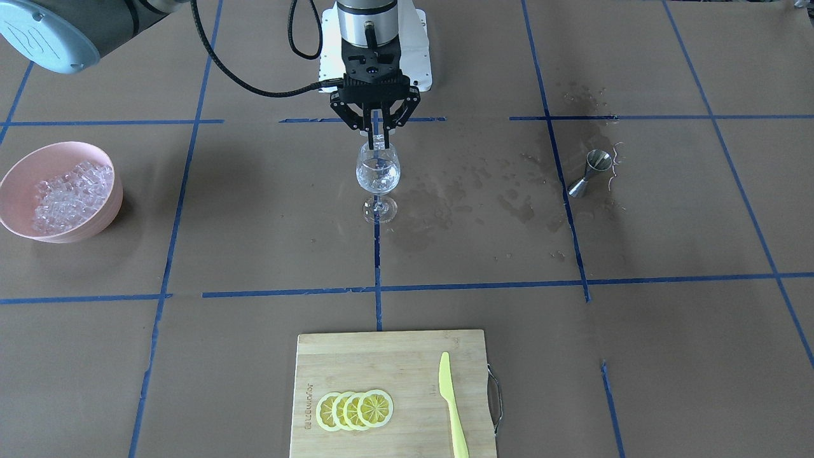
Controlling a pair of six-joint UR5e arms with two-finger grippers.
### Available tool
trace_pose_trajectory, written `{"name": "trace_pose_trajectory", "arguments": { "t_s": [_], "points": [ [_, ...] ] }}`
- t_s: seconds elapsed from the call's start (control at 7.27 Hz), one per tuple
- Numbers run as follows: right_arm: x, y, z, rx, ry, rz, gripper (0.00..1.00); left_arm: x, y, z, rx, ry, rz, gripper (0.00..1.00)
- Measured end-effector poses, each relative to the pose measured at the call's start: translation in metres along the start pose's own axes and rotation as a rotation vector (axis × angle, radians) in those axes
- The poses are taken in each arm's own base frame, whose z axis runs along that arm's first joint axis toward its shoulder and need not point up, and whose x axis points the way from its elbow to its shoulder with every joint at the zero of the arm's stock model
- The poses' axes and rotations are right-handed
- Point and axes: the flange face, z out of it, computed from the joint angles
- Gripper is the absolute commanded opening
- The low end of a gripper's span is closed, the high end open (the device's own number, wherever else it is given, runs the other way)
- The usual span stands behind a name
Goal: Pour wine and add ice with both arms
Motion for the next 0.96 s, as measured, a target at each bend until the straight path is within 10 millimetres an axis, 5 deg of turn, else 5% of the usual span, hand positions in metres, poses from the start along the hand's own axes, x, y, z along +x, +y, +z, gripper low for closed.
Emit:
{"name": "trace_pose_trajectory", "arguments": {
  "t_s": [0.41, 0.69, 0.96],
  "points": [
    [0.0019, -0.0008, 0.0018, 0.011, 0.008, -0.001, 0.67, 0.0001, -0.0001, -0.0001, 0.000, 0.000, 0.000, 1.00],
    [0.0020, -0.0017, 0.0012, 0.020, 0.010, -0.002, 0.73, 0.0005, -0.0006, -0.0006, 0.001, 0.000, 0.001, 1.00],
    [0.0032, -0.0025, 0.0004, 0.019, 0.009, -0.009, 0.90, 0.0006, -0.0009, -0.0008, 0.002, 0.000, 0.002, 1.00]
  ]
}}
